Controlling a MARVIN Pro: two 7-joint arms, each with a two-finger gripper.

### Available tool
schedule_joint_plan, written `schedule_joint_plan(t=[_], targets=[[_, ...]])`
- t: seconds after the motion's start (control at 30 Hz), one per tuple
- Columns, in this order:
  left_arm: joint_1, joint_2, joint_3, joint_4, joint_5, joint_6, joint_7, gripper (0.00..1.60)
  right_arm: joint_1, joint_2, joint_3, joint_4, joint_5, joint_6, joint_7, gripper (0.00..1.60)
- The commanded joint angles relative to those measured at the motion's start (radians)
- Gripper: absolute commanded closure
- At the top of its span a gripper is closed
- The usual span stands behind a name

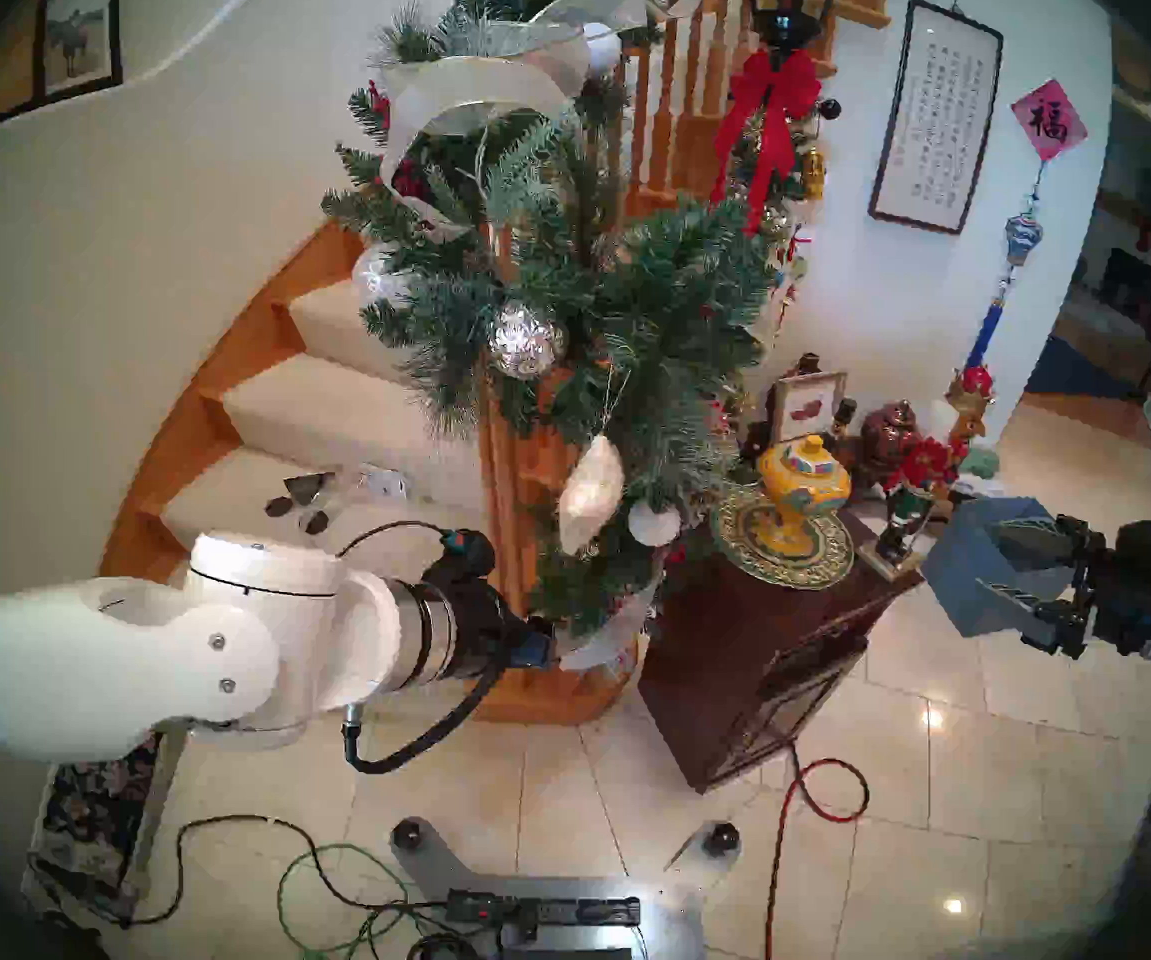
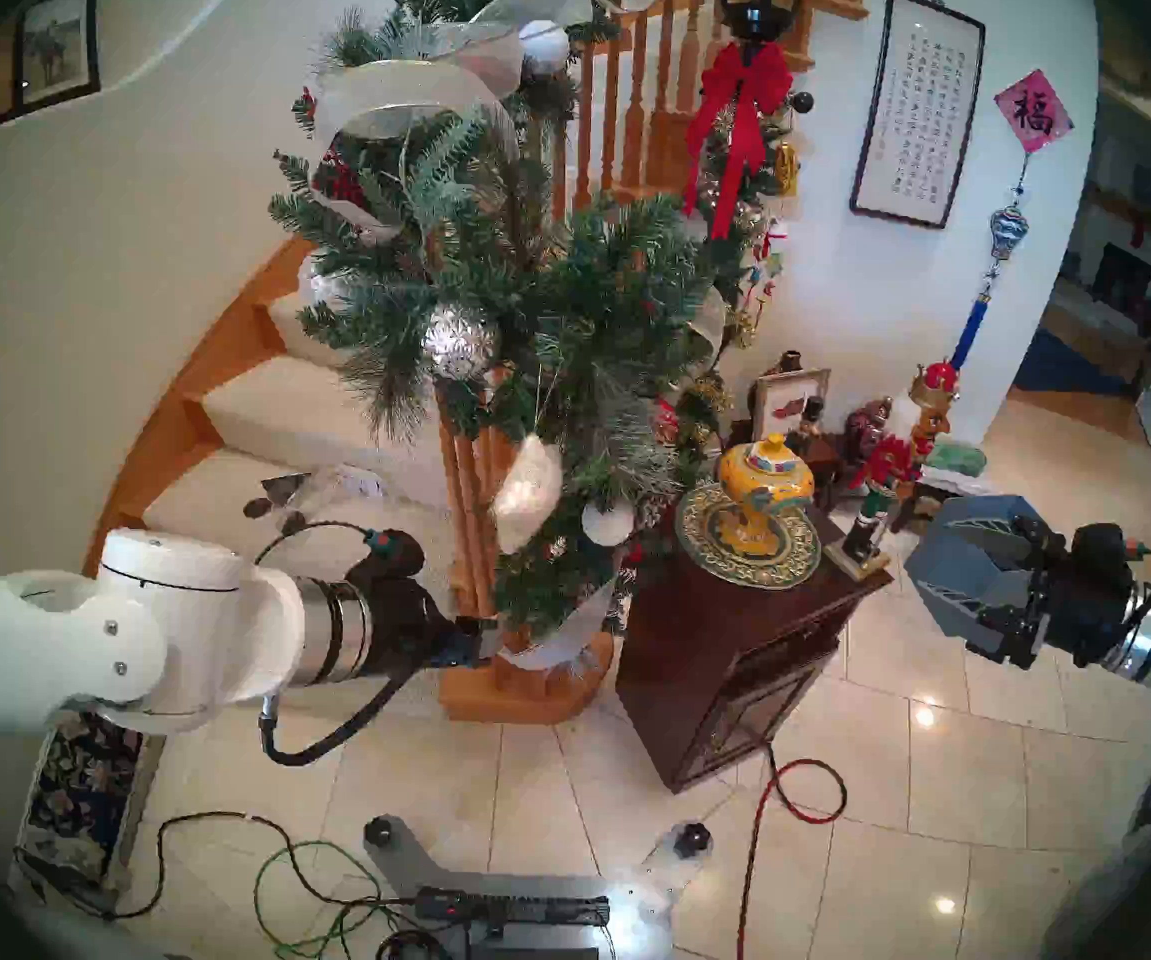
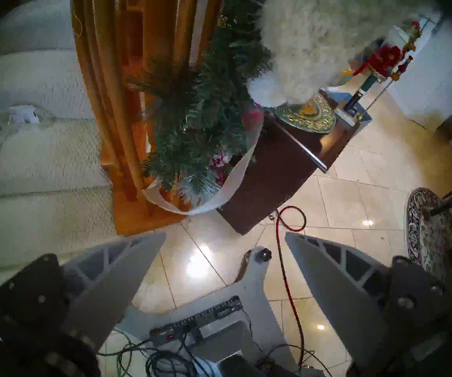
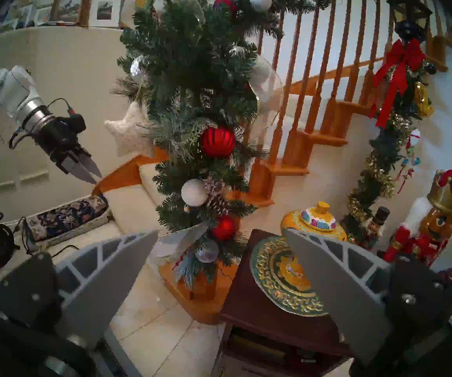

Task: Hang the ornament onto the Christmas-tree-style decoration

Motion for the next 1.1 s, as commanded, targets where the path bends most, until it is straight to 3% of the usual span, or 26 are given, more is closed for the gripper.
schedule_joint_plan(t=[0.0,0.47,1.07], targets=[[-0.001,0.034,-0.005,0.0,0.051,-0.003,-0.069,0.0,0.004,0.0,0.003,0.0,0.002,-0.001,0.055,0.0],[0.029,0.089,0.027,0.0,0.157,-0.009,-0.198,0.0,0.004,0.0,0.003,0.0,-0.001,-0.001,0.051,0.0],[0.108,0.17,0.116,0.0,0.306,-0.051,-0.273,0.0,0.004,0.0,0.003,0.0,-0.003,-0.001,0.052,0.0]])
